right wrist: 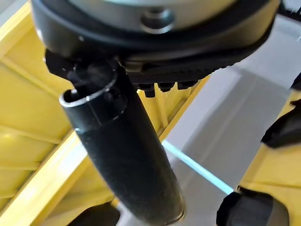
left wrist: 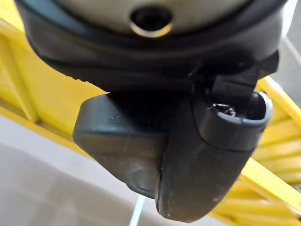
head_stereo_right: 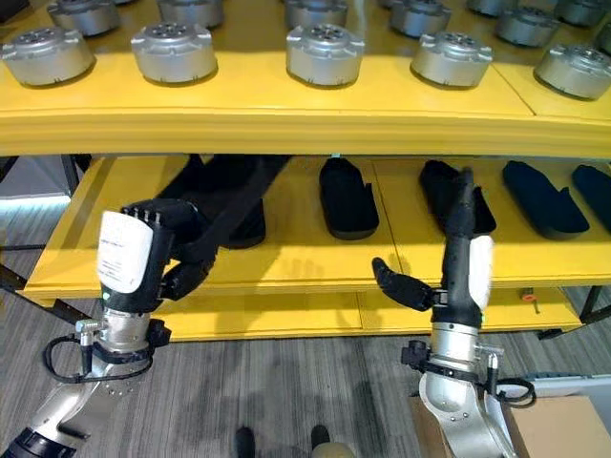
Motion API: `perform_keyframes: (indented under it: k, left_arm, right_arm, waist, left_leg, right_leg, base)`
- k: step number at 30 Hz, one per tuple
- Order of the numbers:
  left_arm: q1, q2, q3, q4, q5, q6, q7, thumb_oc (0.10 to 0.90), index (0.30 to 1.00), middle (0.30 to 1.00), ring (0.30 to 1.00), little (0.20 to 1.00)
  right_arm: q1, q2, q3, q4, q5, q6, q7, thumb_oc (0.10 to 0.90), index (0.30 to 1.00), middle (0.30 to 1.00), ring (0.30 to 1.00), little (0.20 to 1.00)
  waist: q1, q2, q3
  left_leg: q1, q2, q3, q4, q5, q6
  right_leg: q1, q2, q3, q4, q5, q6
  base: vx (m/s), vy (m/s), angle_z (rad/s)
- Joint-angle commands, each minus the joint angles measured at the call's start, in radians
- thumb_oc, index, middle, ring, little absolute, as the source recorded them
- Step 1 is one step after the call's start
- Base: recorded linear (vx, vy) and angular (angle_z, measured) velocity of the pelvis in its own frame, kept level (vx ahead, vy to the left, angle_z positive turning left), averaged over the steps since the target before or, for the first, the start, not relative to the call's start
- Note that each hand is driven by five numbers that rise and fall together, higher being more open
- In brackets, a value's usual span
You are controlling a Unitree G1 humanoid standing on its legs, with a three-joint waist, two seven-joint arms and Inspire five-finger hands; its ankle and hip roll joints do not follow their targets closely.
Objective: Move parts from the plastic box to the shelf.
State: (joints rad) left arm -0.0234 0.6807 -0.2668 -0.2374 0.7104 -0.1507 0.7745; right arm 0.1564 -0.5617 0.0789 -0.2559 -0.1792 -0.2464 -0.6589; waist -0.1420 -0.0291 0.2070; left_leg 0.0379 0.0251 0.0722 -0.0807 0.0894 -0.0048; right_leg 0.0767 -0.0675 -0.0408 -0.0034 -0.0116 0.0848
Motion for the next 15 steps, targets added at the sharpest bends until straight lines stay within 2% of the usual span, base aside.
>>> perform_keyframes:
  k: [1, 4, 5, 6, 8, 9, 11, 14, 15]
  left_arm:
    - [-0.123, -0.022, 0.101, -0.086, -0.018, -0.033, 0.096, 0.4, 0.3, 0.3, 0.3, 0.3]
    - [-0.107, -0.01, 0.108, -0.082, -0.017, 0.004, 0.104, 0.4, 0.3, 0.3, 0.3, 0.3]
    - [-0.101, 0.003, 0.116, -0.081, -0.033, 0.011, 0.112, 0.4, 0.3, 0.3, 0.3, 0.3]
    - [-0.1, 0.006, 0.118, -0.081, -0.035, 0.016, 0.112, 0.4, 0.3, 0.3, 0.3, 0.3]
    - [-0.114, 0.003, 0.11, -0.081, -0.03, 0.031, 0.13, 0.4, 0.3, 0.3, 0.3, 0.3]
    - [-0.126, -0.005, 0.104, -0.084, -0.029, 0.046, 0.137, 0.4, 0.3, 0.3, 0.3, 0.3]
    - [-0.133, -0.01, 0.102, -0.087, -0.022, 0.069, 0.143, 0.4, 0.3, 0.3, 0.3, 0.3]
    - [-0.124, -0.01, 0.11, -0.095, -0.016, 0.122, 0.16, 0.4, 0.3, 0.3, 0.3, 0.3]
    - [-0.12, -0.002, 0.114, -0.089, -0.03, 0.142, 0.173, 0.4, 0.3, 0.3, 0.3, 0.3]
  right_arm:
    - [-0.065, -0.028, -0.071, -0.086, -0.061, -0.082, -0.058, 0.9, 1.0, 1.0, 1.0, 1.0]
    - [-0.05, -0.031, -0.07, -0.091, -0.085, -0.096, -0.076, 0.9, 1.0, 1.0, 1.0, 1.0]
    - [-0.05, -0.043, -0.076, -0.083, -0.07, -0.102, -0.079, 0.9, 1.0, 1.0, 1.0, 1.0]
    - [-0.053, -0.046, -0.076, -0.079, -0.068, -0.103, -0.076, 0.9, 1.0, 1.0, 1.0, 1.0]
    - [-0.055, -0.061, -0.077, -0.073, -0.068, -0.108, -0.077, 0.9, 1.0, 1.0, 1.0, 1.0]
    - [-0.054, -0.067, -0.076, -0.065, -0.085, -0.123, -0.089, 0.9, 1.0, 1.0, 1.0, 1.0]
    - [-0.05, -0.073, -0.08, -0.061, -0.085, -0.137, -0.092, 0.9, 1.0, 1.0, 1.0, 1.0]
    - [-0.03, -0.099, -0.103, -0.04, -0.013, -0.195, -0.087, 0.9, 1.0, 1.0, 1.0, 1.0]
    - [-0.029, -0.114, -0.115, -0.023, 0.025, -0.219, -0.076, 0.9, 1.0, 1.0, 1.0, 1.0]
  waist:
    - [-0.023, 0.004, -0.071]
    - [-0.034, 0.006, -0.073]
    - [-0.042, 0.001, -0.065]
    - [-0.043, 0.001, -0.061]
    - [-0.043, -0.004, -0.047]
    - [-0.051, -0.006, -0.037]
    - [-0.056, -0.005, -0.037]
    - [-0.053, -0.007, -0.034]
    - [-0.045, -0.006, -0.03]
  left_leg:
    - [0.073, -0.067, 0.081, 0.033, -0.203, 0.064]
    - [0.051, -0.074, 0.096, 0.136, -0.244, 0.053]
    - [0.038, -0.08, 0.118, 0.223, -0.295, 0.065]
    - [0.027, -0.078, 0.122, 0.257, -0.313, 0.067]
    - [-0.025, -0.054, 0.118, 0.352, -0.309, 0.054]
    - [-0.044, -0.01, 0.118, 0.355, -0.284, 0.042]
    - [-0.036, 0.026, 0.092, 0.293, -0.254, 0.028]
    - [-0.027, 0.099, 0.007, 0.161, -0.145, -0.025]
    - [-0.049, 0.14, -0.033, 0.11, -0.079, -0.055]
  right_leg:
    - [-0.039, 0.08, 0.074, 0.028, -0.023, 0.003]
    - [-0.028, 0.077, 0.098, 0.021, -0.021, -0.007]
    - [-0.037, 0.069, 0.106, 0.043, -0.032, -0.014]
    - [-0.043, 0.069, 0.111, 0.055, -0.037, -0.016]
    - [-0.05, 0.06, 0.115, 0.08, -0.044, -0.026]
    - [-0.058, 0.056, 0.114, 0.099, -0.049, -0.031]
    - [-0.062, 0.053, 0.124, 0.103, -0.053, -0.028]
    - [-0.043, 0.041, 0.164, 0.087, -0.06, -0.022]
    - [-0.03, 0.034, 0.187, 0.077, -0.059, -0.021]
  base:
    - [0.09, -0.113, -0.01]
    - [0.1, -0.113, -0.04]
    - [0.05, -0.03, -0.12]
    - [0.04, 0.013, -0.09]
    - [0.02, 0.045, -0.03]
    - [0.04, 0.095, -0.06]
    - [0.11, 0.176, -0.06]
    - [0.14, 0.254, -0.17]
    - [0.09, 0.248, -0.27]
